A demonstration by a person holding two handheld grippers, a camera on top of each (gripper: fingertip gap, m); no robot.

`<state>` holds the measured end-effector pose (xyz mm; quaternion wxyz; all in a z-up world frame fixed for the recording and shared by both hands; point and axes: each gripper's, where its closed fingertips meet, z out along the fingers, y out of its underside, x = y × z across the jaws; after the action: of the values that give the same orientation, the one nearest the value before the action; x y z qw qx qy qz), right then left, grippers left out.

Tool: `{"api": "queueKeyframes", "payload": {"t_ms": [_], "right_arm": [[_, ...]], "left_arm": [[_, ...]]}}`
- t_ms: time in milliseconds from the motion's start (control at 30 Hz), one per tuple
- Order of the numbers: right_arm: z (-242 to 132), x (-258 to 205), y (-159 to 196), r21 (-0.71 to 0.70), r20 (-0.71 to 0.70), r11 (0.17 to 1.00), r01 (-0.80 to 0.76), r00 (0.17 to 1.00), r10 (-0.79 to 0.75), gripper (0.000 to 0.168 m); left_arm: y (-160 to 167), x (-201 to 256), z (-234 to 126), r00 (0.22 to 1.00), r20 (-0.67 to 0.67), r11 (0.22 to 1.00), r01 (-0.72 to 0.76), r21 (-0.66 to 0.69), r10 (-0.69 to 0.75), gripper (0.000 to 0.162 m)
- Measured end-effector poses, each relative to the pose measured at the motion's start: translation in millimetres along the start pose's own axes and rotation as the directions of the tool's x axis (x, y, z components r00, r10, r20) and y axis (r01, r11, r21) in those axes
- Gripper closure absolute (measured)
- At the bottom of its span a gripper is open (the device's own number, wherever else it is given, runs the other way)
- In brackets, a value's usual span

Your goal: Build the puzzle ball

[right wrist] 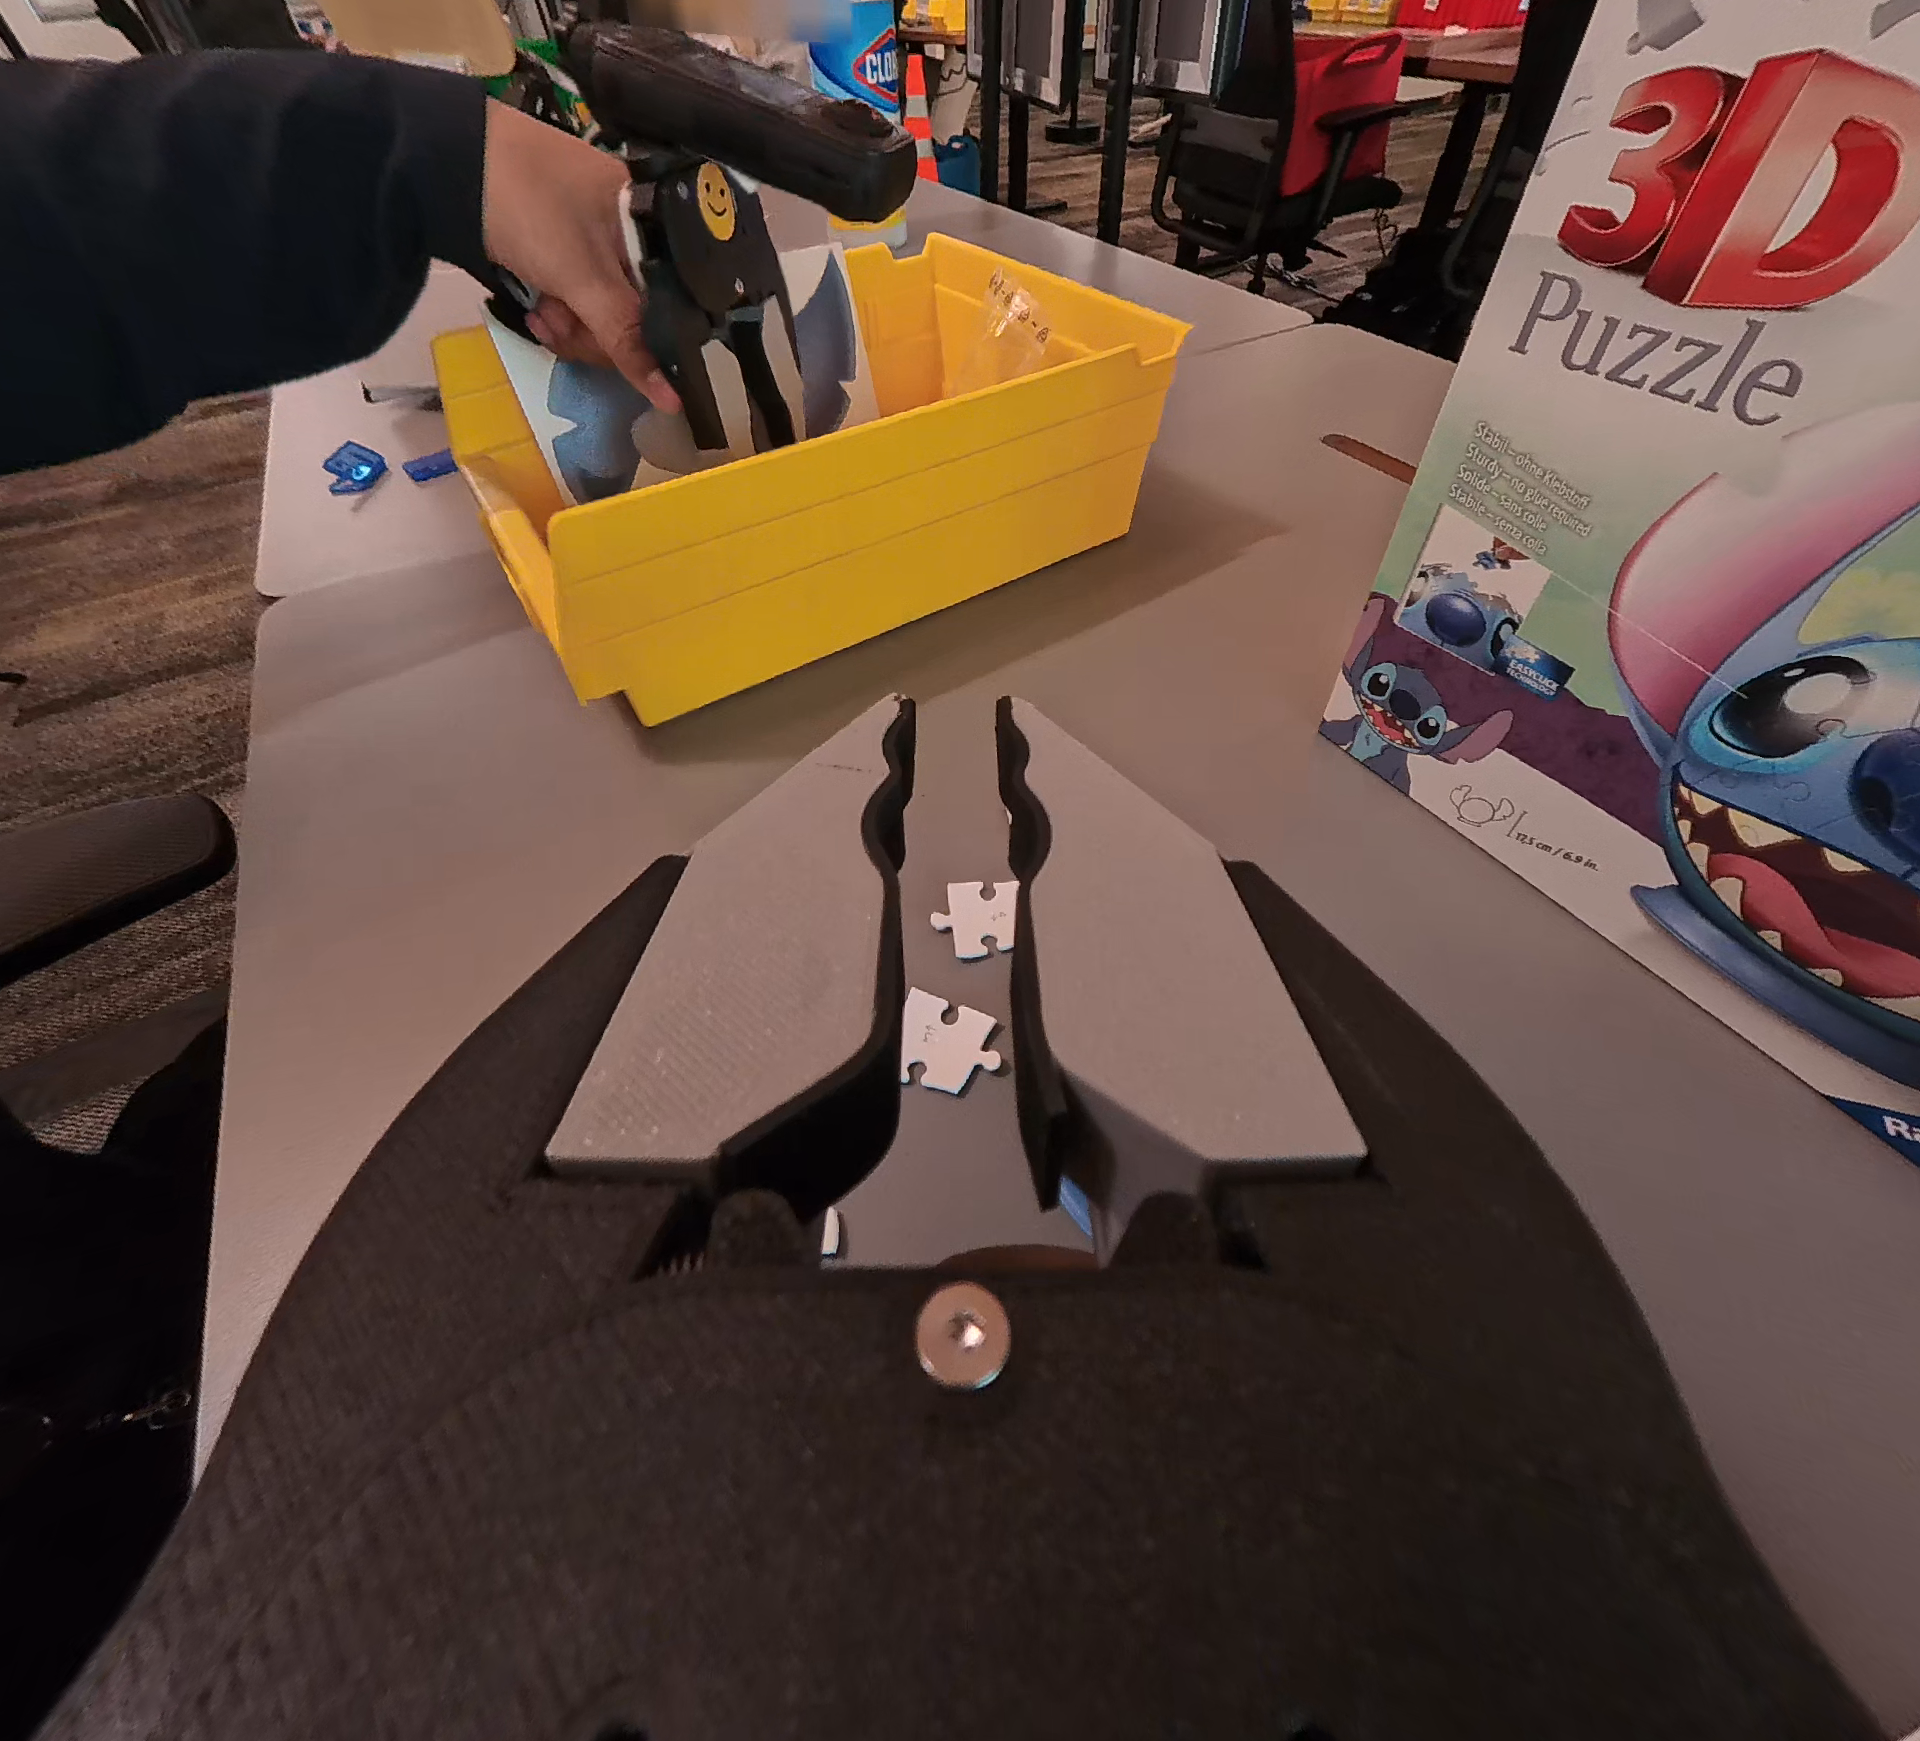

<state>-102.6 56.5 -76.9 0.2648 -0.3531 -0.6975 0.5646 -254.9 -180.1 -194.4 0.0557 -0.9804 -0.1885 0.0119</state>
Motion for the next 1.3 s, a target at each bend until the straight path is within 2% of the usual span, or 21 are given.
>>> {"api": "queueKeyframes", "payload": {"t_ms": [33,133,233,400,533,700,833,1100,1200,1300], "right_arm": [[-1,0,-1,0.004,0.000,1.000,-0.001,1.000,0.001,0.156],[-1,-2,-2,0.009,0.006,1.000,0.003,1.000,-0.003,0.156],[0,-3,-1,0.002,0.007,1.000,0.009,1.000,-0.009,0.156],[0,-2,0,0.001,0.004,1.000,0.003,1.000,-0.003,0.156],[0,-1,0,0.000,0.005,1.000,0.001,1.000,-0.001,0.156],[1,-3,0,-0.001,0.010,1.000,0.005,1.000,-0.005,0.156],[1,-4,0,-0.001,0.014,1.000,0.003,1.000,-0.003,0.156],[2,-5,0,-0.005,0.018,1.000,0.003,1.000,-0.003,0.156],[2,-5,1,-0.006,0.019,1.000,0.002,1.000,-0.002,0.156],[2,-5,0,-0.005,0.021,1.000,0.003,1.000,-0.003,0.156]], "left_arm": [[3,-4,-1,1.000,0.006,1.000,0.014,-0.005,-0.014,0.121],[-4,6,-7,0.998,-0.057,0.998,0.014,0.058,-0.010,0.122],[-10,28,-11,0.990,-0.126,0.994,-0.045,0.096,0.057,0.120],[-3,32,4,0.975,-0.032,0.975,-0.222,0.008,0.222,0.116],[-9,34,5,0.934,0.038,0.935,-0.355,0.020,0.354,0.117],[-6,30,5,0.927,0.010,0.927,-0.376,0.002,0.376,0.112],[-7,30,6,0.933,-0.064,0.935,-0.352,0.032,0.353,0.119],[-7,26,7,0.914,-0.034,0.914,-0.404,0.017,0.405,0.128],[-10,22,6,0.907,0.002,0.907,-0.421,0.024,0.422,0.118],[-10,29,7,0.906,-0.037,0.906,-0.420,0.051,0.422,0.127]]}}
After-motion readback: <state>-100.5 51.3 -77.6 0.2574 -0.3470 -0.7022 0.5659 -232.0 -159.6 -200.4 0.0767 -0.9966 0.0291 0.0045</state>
